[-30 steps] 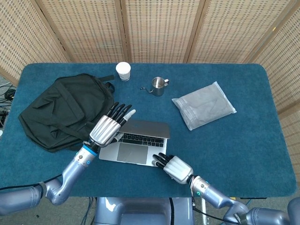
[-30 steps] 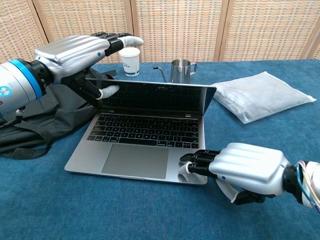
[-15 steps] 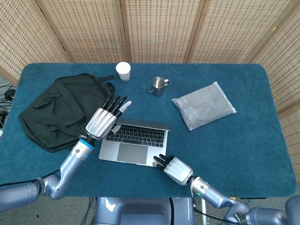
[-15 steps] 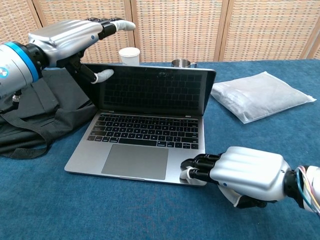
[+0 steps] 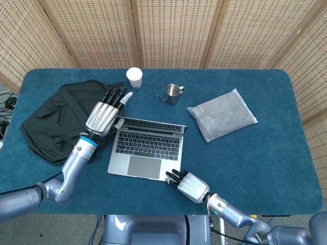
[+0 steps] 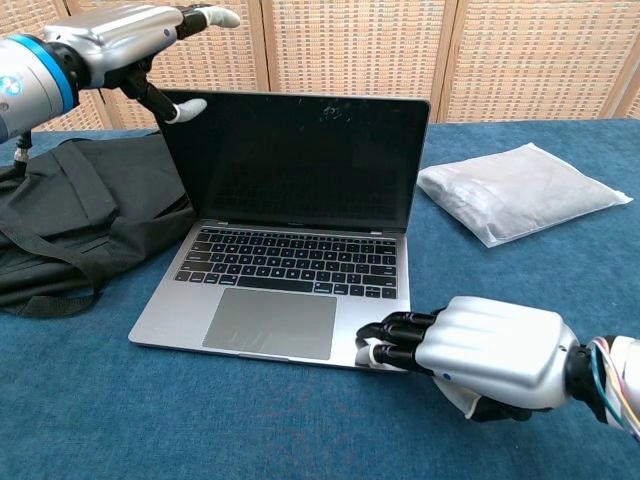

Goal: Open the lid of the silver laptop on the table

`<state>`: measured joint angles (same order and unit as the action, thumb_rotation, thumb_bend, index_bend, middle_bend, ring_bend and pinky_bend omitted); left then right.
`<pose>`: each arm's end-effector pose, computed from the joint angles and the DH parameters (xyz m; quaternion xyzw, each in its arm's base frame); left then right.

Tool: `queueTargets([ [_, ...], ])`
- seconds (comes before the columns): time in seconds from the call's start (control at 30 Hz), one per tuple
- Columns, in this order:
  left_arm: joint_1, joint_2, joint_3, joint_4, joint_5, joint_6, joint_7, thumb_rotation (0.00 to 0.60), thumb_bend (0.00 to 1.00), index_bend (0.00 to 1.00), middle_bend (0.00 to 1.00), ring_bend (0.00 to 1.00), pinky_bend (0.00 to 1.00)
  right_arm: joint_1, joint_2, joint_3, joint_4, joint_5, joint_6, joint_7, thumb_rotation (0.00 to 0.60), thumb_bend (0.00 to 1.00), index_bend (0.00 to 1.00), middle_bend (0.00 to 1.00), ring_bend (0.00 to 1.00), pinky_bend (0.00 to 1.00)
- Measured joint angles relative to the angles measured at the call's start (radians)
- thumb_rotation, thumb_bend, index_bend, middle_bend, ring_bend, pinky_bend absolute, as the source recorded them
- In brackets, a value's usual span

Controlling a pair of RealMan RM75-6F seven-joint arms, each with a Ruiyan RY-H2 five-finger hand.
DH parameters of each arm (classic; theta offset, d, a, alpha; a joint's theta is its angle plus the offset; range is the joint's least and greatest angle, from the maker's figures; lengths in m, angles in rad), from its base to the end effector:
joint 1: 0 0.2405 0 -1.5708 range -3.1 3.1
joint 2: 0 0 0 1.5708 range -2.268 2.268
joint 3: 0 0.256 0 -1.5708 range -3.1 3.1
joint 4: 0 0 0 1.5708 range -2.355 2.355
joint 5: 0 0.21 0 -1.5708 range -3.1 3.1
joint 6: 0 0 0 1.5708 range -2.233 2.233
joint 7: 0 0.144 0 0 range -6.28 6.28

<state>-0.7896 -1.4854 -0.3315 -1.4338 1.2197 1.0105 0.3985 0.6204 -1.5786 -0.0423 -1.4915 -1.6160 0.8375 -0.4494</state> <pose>-0.1086 0.3919 0.0443 -0.7203 -0.2569 -0.4343 0.4760 -0.1676 -0.2351 -0.0717 0.9016 -0.1937 0.2808 0.2660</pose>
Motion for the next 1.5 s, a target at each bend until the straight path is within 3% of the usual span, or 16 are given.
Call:
queueTargets([
  [0.37, -0.051, 0.006, -0.035, 0.116, -0.135, -0.088, -0.022, 0.600, 0.44, 0.00, 0.00, 0.00, 0.00, 0.001, -0.001, -0.010, -0.003, 0.016, 0.005, -0.009, 0.600, 1.00, 0.06, 0.00, 0.01, 0.32],
  [0.87, -0.097, -0.037, -0.042, 0.241, -0.194, -0.134, -0.113, 0.600, 0.44, 0.00, 0.00, 0.00, 0.00, 0.000, -0.006, -0.018, -0.005, 0.027, 0.026, -0.003, 0.600, 0.98, 0.06, 0.00, 0.01, 0.32],
  [1.1, -0.082, -0.013, -0.034, 0.190, -0.153, -0.097, -0.169, 0.600, 0.45, 0.00, 0.00, 0.00, 0.00, -0.002, -0.012, -0.011, 0.000, 0.032, 0.046, 0.015, 0.600, 0.98, 0.06, 0.00, 0.01, 0.32],
  [1.4, 0.030, 0.118, -0.003, 0.022, 0.033, 0.091, -0.328, 0.600, 0.44, 0.00, 0.00, 0.00, 0.00, -0.018, 0.060, 0.028, -0.051, -0.015, 0.198, 0.090, 0.600, 0.98, 0.06, 0.00, 0.01, 0.32],
  [1.47, 0.069, 0.163, 0.010, -0.014, 0.064, 0.144, -0.342, 0.600, 0.43, 0.00, 0.00, 0.00, 0.00, -0.031, 0.089, 0.043, -0.059, -0.021, 0.253, 0.105, 0.600, 0.95, 0.06, 0.00, 0.01, 0.31],
  [1.5, 0.090, 0.182, 0.017, -0.027, 0.073, 0.169, -0.346, 0.600, 0.42, 0.00, 0.00, 0.00, 0.00, -0.040, 0.104, 0.049, -0.061, -0.021, 0.278, 0.115, 0.600, 0.88, 0.06, 0.00, 0.01, 0.30],
])
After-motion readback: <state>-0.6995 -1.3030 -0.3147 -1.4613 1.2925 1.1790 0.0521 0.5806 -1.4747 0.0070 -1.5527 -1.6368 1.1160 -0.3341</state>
